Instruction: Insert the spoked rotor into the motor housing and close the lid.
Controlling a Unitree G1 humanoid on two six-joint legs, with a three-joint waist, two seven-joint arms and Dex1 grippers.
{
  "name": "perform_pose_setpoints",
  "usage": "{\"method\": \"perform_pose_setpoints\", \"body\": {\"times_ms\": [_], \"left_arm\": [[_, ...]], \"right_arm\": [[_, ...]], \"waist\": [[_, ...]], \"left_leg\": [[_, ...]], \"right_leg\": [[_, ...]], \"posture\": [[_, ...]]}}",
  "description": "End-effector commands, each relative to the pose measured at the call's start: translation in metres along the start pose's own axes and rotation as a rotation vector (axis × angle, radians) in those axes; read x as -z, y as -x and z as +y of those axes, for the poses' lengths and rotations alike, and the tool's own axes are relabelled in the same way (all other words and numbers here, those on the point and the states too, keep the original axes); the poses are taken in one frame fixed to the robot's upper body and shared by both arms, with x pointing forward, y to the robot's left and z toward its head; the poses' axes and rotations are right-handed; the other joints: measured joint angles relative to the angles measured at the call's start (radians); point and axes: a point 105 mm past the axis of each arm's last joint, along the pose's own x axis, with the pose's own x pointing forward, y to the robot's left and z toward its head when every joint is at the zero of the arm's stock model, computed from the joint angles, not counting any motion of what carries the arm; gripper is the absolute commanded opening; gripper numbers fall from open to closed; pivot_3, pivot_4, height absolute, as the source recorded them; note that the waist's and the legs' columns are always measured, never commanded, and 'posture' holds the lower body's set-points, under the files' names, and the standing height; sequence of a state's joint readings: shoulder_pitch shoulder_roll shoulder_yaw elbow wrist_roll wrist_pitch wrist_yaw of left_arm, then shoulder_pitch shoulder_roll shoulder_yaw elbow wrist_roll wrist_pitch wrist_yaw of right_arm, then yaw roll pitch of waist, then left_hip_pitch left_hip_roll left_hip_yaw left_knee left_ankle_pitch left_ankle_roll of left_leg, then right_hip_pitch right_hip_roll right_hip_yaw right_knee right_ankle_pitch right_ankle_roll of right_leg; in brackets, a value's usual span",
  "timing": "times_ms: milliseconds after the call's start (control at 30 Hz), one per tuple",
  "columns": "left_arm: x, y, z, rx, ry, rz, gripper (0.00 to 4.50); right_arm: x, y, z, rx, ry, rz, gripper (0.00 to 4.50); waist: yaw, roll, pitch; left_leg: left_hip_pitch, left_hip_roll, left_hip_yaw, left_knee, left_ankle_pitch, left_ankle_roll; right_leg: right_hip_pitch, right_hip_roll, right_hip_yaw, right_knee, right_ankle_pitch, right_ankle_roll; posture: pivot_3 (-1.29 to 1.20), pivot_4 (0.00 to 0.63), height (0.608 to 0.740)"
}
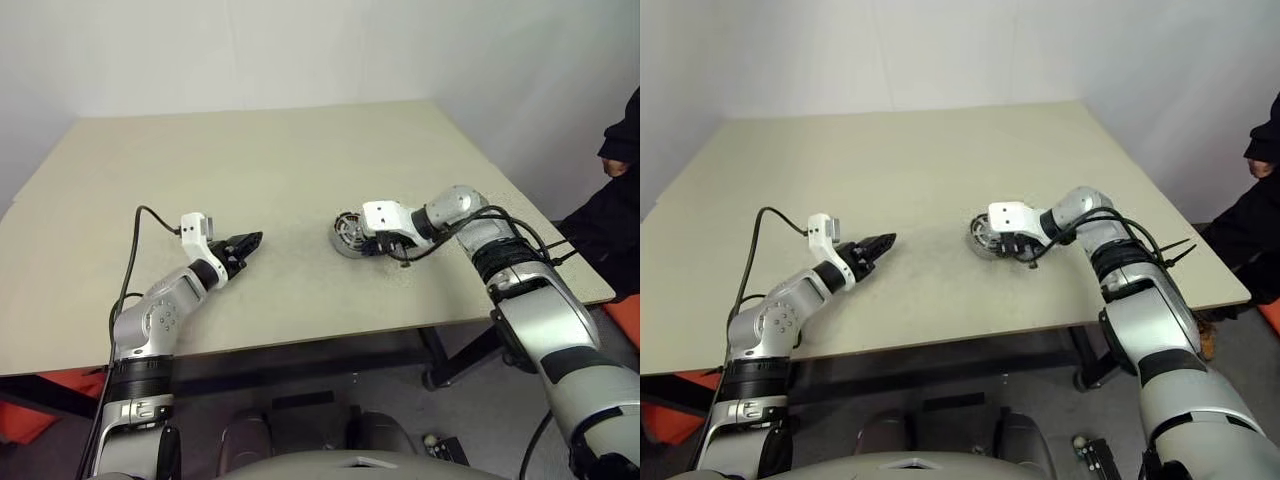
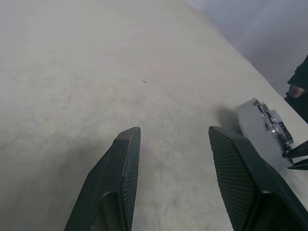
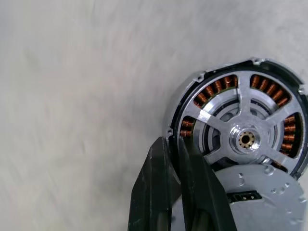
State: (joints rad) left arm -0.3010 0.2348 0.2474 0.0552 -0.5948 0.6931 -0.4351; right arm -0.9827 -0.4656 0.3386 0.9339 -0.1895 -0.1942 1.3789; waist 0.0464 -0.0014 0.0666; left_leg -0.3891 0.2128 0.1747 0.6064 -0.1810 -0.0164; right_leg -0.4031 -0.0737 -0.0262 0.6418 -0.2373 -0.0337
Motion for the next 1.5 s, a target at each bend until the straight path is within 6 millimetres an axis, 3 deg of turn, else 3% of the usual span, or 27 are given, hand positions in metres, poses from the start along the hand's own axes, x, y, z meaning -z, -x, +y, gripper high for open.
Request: {"method": "perform_pose_setpoints", "body": {"times_ms": [33,500,833,1033,1267,1500], "left_arm": [[-0.014,0.003,-0.006,0.017,-0.034,-0.053,2.4],[-0.014,0.005,-0.005,0.011,-0.039,-0.055,2.4],[-0.015,0.008,-0.005,0.004,-0.043,-0.059,2.4],[-0.015,0.009,-0.004,0.0,-0.045,-0.06,2.4],[-0.015,0.009,-0.003,-0.002,-0.043,-0.058,2.4],[-0.014,0.007,-0.003,0.002,-0.043,-0.053,2.4]], "right_arm": [[-0.034,0.012,-0.011,0.046,-0.076,-0.132,0.01],[-0.07,0.001,-0.001,0.041,-0.503,-0.242,0.01],[-0.052,-0.034,0.01,0.084,-0.65,-0.179,0.01],[-0.056,-0.038,0.01,0.113,-0.599,-0.191,1.91],[-0.076,-0.021,0.004,0.109,-0.535,-0.263,4.41],[-0.087,-0.013,0.006,0.107,-0.476,-0.306,4.46]], "waist": [[0.006,0.0,0.0],[0.052,0.0,0.0],[0.054,0.0,0.0],[0.053,0.0,0.0],[0.052,0.0,0.0],[0.053,0.0,0.0]], "left_leg": [[-0.001,0.0,0.0,0.0,0.0,0.0],[-0.001,0.003,0.0,-0.002,0.002,-0.004],[0.005,0.002,0.0,-0.009,0.006,-0.011],[0.006,0.002,0.0,-0.01,0.008,-0.015],[0.007,0.002,0.0,-0.011,0.009,-0.016],[0.007,0.002,0.0,-0.011,0.009,-0.016]], "right_leg": [[-0.001,0.0,-0.001,0.0,0.0,0.0],[-0.001,-0.001,-0.001,-0.001,0.0,0.0],[0.001,-0.001,0.0,-0.001,0.0,0.0],[0.002,-0.001,0.0,-0.001,0.0,0.0],[0.002,0.0,0.0,-0.001,0.0,0.0],[0.002,0.0,0.0,-0.001,0.0,0.001]], "posture": [[0.0,0.0,0.74],[0.0,0.0,0.74],[0.0,0.0,0.74],[0.0,0.0,0.74],[0.0,0.0,0.74],[0.0,0.0,0.74]]}}
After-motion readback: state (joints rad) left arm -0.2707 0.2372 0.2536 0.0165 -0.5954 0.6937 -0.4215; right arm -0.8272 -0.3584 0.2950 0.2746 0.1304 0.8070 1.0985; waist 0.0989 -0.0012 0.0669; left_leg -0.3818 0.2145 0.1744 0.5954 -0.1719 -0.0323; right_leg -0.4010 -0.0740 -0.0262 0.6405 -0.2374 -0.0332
